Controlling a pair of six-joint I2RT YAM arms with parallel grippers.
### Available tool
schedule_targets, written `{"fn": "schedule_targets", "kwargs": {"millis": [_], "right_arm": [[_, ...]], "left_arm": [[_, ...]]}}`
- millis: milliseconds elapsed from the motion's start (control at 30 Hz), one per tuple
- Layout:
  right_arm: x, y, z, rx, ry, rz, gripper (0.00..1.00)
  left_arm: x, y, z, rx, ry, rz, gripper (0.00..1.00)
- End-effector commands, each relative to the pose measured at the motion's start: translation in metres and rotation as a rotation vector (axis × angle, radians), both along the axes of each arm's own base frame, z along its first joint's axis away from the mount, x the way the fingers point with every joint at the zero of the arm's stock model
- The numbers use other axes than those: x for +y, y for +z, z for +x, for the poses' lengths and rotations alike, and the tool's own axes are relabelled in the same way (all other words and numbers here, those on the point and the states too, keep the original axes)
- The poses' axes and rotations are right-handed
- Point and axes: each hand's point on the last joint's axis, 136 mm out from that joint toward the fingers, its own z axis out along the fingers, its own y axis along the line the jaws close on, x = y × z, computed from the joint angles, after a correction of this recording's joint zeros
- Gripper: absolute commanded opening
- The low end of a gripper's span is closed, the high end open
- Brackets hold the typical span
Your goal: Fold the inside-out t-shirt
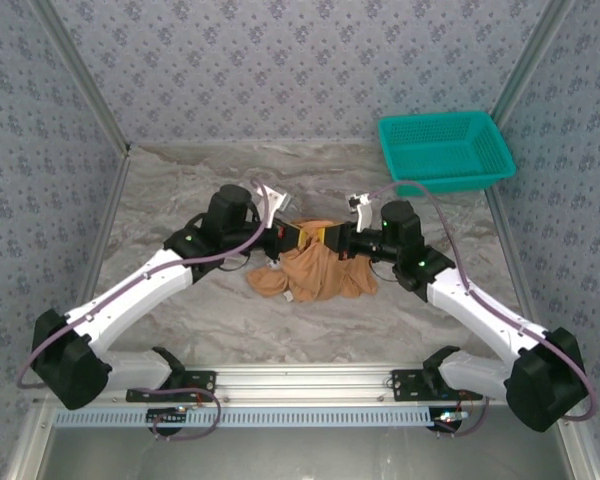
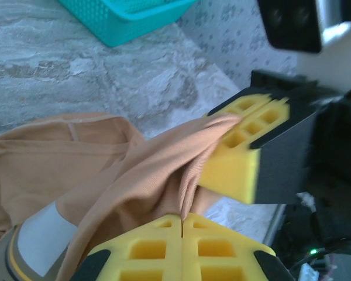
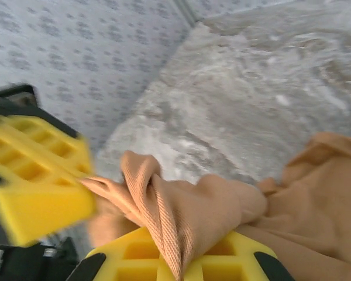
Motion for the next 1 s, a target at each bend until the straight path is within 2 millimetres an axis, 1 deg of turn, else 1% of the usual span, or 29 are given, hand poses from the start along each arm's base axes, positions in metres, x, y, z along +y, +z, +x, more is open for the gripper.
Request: {"fn": "schedule_targets", "kwargs": {"millis": [0, 67, 167, 233, 267, 367, 433, 500, 567, 633, 667, 733, 900, 967], "right_arm": [[-0.022, -0.007, 0.011, -0.108, -0.118, -0.249, 0.05], [-0.024, -0.009, 0.012, -0.131, -0.126, -0.316, 0.07], [-0.025, -0.005, 0.015, -0.163, -0.14, -0.368, 0.1], [-0.031, -0.002, 0.017, -0.175, -0.167, -0.414, 0.17], [-0.037, -0.001, 0.02, -0.179, -0.199, -0.453, 0.21], [-0.051, 0.004, 0.022, -0.185, -0.243, -0.548, 0.33], [-0.051, 0.01, 0.017, -0.205, -0.223, -0.565, 0.36], [-0.04, 0.019, 0.004, -0.249, -0.146, -0.524, 0.38], [-0.022, 0.027, -0.016, -0.288, -0.03, -0.431, 0.37], [-0.005, 0.034, -0.033, -0.301, 0.072, -0.333, 0.31], [0.002, 0.034, -0.039, -0.295, 0.114, -0.297, 0.29], [0.012, 0.031, -0.042, -0.281, 0.151, -0.265, 0.29], [0.021, 0.013, -0.033, -0.232, 0.162, -0.282, 0.38], [0.027, 0.013, -0.032, -0.233, 0.18, -0.269, 0.4]], "left_arm": [[0.0, 0.044, -0.011, 0.004, -0.054, -0.167, 0.0], [0.002, 0.048, -0.009, 0.061, -0.038, -0.188, 0.0], [0.005, 0.047, -0.005, 0.17, -0.017, -0.21, 0.0], [0.004, 0.046, -0.004, 0.243, -0.021, -0.229, 0.0], [0.004, 0.045, -0.004, 0.271, -0.019, -0.238, 0.0], [0.004, 0.044, -0.002, 0.314, -0.003, -0.235, 0.0], [0.004, 0.044, 0.0, 0.326, 0.011, -0.232, 0.0], [0.006, 0.045, 0.002, 0.33, 0.029, -0.229, 0.0], [0.007, 0.043, 0.004, 0.33, 0.044, -0.219, 0.0], [0.007, 0.043, 0.005, 0.329, 0.048, -0.217, 0.0], [0.006, 0.042, 0.006, 0.332, 0.047, -0.217, 0.0], [0.005, 0.043, 0.004, 0.332, 0.036, -0.221, 0.0], [0.005, 0.047, 0.001, 0.322, 0.021, -0.231, 0.0], [0.006, 0.048, 0.0, 0.317, 0.02, -0.232, 0.0]]}}
